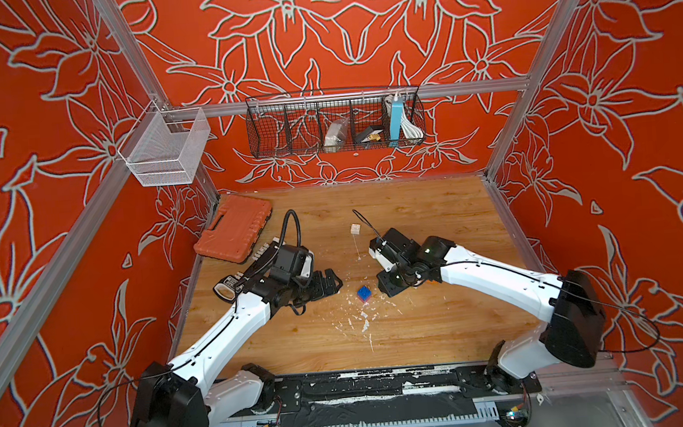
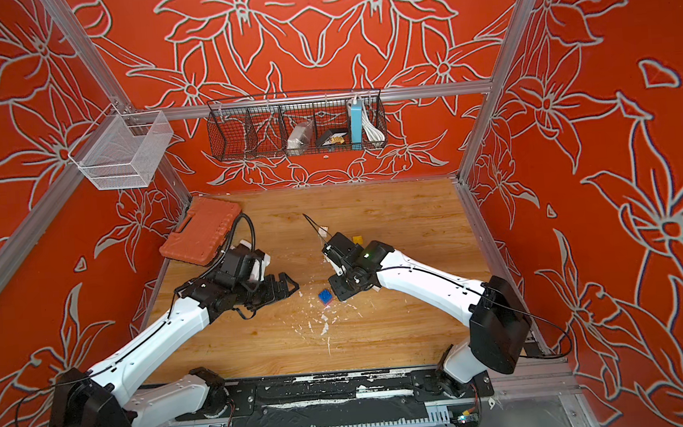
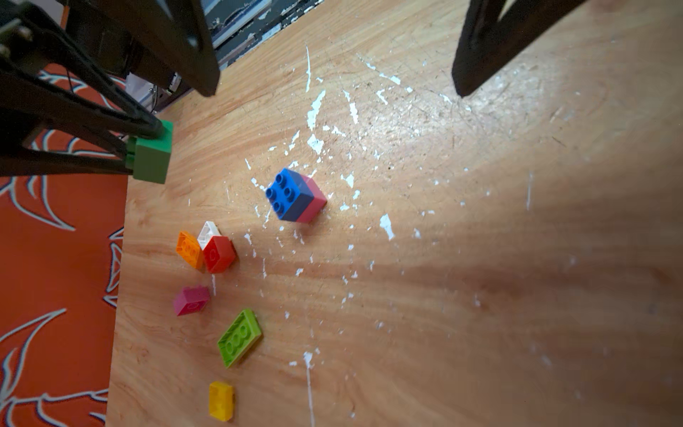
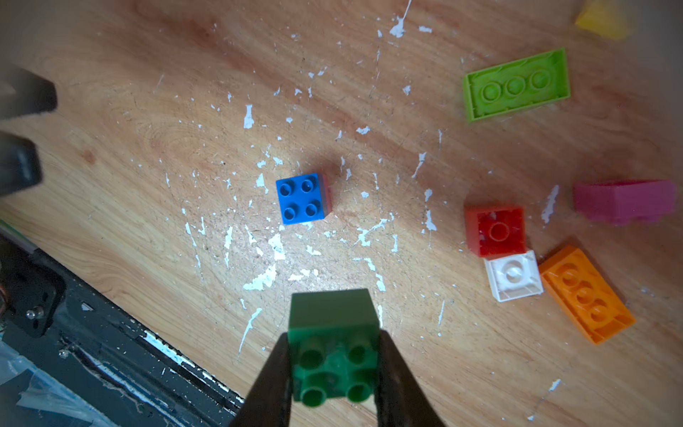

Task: Assemble the letter r with lego
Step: Assemble the lego brick with the lego brick.

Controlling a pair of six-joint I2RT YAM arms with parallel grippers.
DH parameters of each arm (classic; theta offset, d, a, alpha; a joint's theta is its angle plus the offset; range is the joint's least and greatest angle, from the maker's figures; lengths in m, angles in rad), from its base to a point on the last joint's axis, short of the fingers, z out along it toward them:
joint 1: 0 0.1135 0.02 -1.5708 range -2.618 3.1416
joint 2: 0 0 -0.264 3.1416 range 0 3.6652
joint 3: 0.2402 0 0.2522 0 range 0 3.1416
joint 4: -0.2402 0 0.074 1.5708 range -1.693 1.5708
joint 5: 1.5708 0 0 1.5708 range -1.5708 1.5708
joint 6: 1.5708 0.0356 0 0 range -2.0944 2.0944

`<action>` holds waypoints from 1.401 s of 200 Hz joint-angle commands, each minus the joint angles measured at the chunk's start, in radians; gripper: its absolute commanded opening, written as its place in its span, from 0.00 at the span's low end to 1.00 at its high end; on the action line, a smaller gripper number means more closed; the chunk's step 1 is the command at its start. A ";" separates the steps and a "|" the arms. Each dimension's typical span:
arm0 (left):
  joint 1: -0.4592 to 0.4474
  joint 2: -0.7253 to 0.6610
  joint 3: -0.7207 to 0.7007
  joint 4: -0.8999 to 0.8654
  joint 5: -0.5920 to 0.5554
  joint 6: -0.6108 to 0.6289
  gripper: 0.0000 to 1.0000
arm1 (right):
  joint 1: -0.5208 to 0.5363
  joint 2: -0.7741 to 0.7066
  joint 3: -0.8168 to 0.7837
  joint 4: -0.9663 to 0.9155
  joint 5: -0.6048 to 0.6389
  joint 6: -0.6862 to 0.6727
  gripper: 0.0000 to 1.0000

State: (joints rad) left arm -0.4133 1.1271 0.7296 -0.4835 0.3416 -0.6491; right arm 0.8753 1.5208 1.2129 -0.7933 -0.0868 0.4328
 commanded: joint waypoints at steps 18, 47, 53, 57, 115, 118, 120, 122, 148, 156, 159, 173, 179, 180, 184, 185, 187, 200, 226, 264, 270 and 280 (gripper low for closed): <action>0.001 -0.022 -0.074 0.091 0.033 -0.091 0.99 | 0.018 0.113 0.085 -0.034 -0.016 0.021 0.00; 0.017 -0.052 -0.139 0.155 0.060 -0.129 0.97 | 0.030 0.193 0.145 -0.064 -0.016 0.014 0.00; 0.018 -0.058 -0.152 0.175 0.069 -0.137 0.97 | 0.033 0.207 0.157 -0.067 -0.011 0.012 0.00; 0.020 -0.061 -0.161 0.187 0.071 -0.143 0.97 | 0.032 0.217 0.167 -0.071 -0.010 0.011 0.00; 0.051 -0.105 -0.208 0.201 0.076 -0.162 0.97 | 0.047 0.353 0.293 -0.156 0.007 0.003 0.00; 0.053 -0.107 -0.208 0.198 0.074 -0.161 0.97 | 0.048 0.357 0.297 -0.161 0.008 0.002 0.00; 0.055 -0.109 -0.208 0.197 0.072 -0.160 0.97 | 0.048 0.361 0.300 -0.163 0.008 0.001 0.00; 0.057 -0.110 -0.208 0.195 0.072 -0.159 0.97 | 0.049 0.364 0.302 -0.165 0.010 0.001 0.00; 0.083 -0.113 -0.216 0.172 0.069 -0.153 0.97 | 0.057 0.398 0.327 -0.183 0.017 -0.002 0.00; 0.090 -0.114 -0.223 0.172 0.074 -0.156 0.97 | 0.059 0.406 0.334 -0.185 0.016 -0.003 0.00; 0.092 -0.114 -0.227 0.174 0.075 -0.157 0.97 | 0.060 0.409 0.336 -0.187 0.015 -0.003 0.00; 0.097 -0.123 -0.240 0.184 0.084 -0.165 0.97 | 0.063 0.419 0.347 -0.190 0.018 -0.005 0.00; 0.099 -0.126 -0.243 0.187 0.086 -0.165 0.97 | 0.064 0.424 0.352 -0.191 0.019 -0.006 0.00; 0.099 -0.127 -0.243 0.187 0.086 -0.165 0.97 | 0.065 0.424 0.353 -0.192 0.020 -0.006 0.00; 0.100 -0.128 -0.242 0.187 0.087 -0.163 0.97 | 0.065 0.428 0.354 -0.193 0.021 -0.007 0.00; 0.100 -0.128 -0.242 0.187 0.087 -0.163 0.97 | 0.065 0.428 0.355 -0.193 0.021 -0.007 0.00; 0.100 -0.129 -0.242 0.187 0.086 -0.162 0.97 | 0.065 0.430 0.356 -0.193 0.022 -0.009 0.00; 0.103 -0.129 -0.237 0.185 0.088 -0.154 0.97 | 0.065 0.438 0.364 -0.195 0.029 -0.014 0.00; 0.106 -0.129 -0.234 0.182 0.096 -0.147 0.98 | 0.066 0.457 0.389 -0.216 0.055 -0.028 0.00; 0.107 -0.127 -0.234 0.184 0.105 -0.141 0.98 | 0.065 0.470 0.416 -0.236 0.086 -0.043 0.00; 0.108 -0.124 -0.233 0.185 0.106 -0.140 0.98 | 0.065 0.473 0.419 -0.238 0.085 -0.044 0.00; 0.108 -0.120 -0.231 0.186 0.111 -0.138 0.98 | 0.065 0.478 0.422 -0.238 0.078 -0.045 0.00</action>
State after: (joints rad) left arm -0.3130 1.0100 0.4889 -0.3035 0.4339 -0.8036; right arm 0.9363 1.9682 1.6058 -0.9924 -0.0368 0.4053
